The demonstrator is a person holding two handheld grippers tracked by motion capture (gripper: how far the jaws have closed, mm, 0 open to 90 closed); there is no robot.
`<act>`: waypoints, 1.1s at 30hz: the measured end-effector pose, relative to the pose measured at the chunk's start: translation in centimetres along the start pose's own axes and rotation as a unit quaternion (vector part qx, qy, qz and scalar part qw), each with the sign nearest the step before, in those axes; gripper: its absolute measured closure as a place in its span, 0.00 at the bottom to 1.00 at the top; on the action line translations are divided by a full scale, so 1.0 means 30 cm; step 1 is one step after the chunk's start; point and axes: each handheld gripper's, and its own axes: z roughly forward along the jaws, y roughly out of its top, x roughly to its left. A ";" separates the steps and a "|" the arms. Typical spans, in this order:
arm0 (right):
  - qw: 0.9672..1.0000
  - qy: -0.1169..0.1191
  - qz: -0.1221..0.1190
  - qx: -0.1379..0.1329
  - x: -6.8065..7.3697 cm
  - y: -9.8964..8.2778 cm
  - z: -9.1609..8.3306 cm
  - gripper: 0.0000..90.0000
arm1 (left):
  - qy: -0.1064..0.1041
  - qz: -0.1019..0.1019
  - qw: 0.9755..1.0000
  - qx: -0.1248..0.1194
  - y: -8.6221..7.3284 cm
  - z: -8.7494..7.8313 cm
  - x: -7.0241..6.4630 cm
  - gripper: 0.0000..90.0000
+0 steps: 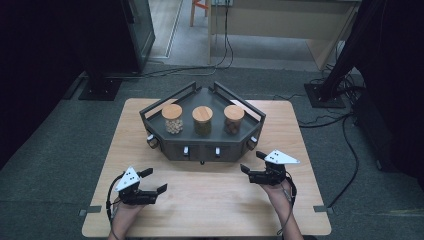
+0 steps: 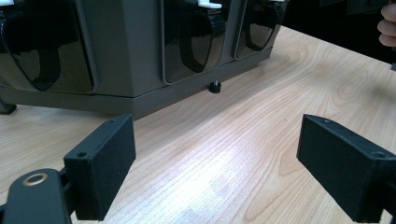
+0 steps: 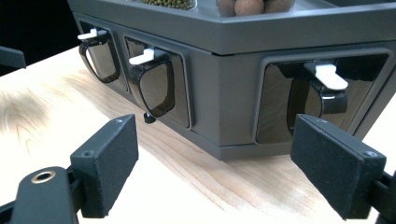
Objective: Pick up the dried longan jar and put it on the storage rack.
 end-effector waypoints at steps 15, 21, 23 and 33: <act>1.000 0.010 -0.025 0.010 0.007 -0.056 -0.004 0.17 | 0.000 0.000 1.000 0.000 0.000 0.001 -0.001 0.13; 0.999 0.013 -0.026 0.016 0.006 -0.072 0.002 0.17 | 0.000 -0.001 1.000 0.000 0.000 0.000 0.000 0.13; 0.999 0.013 -0.026 0.019 0.005 -0.077 0.002 0.17 | 0.000 -0.001 1.000 0.000 0.000 0.000 0.000 0.13; 1.000 0.015 -0.011 0.022 0.001 -0.132 0.002 0.17 | -0.001 0.001 1.000 0.001 0.001 0.000 -0.001 0.13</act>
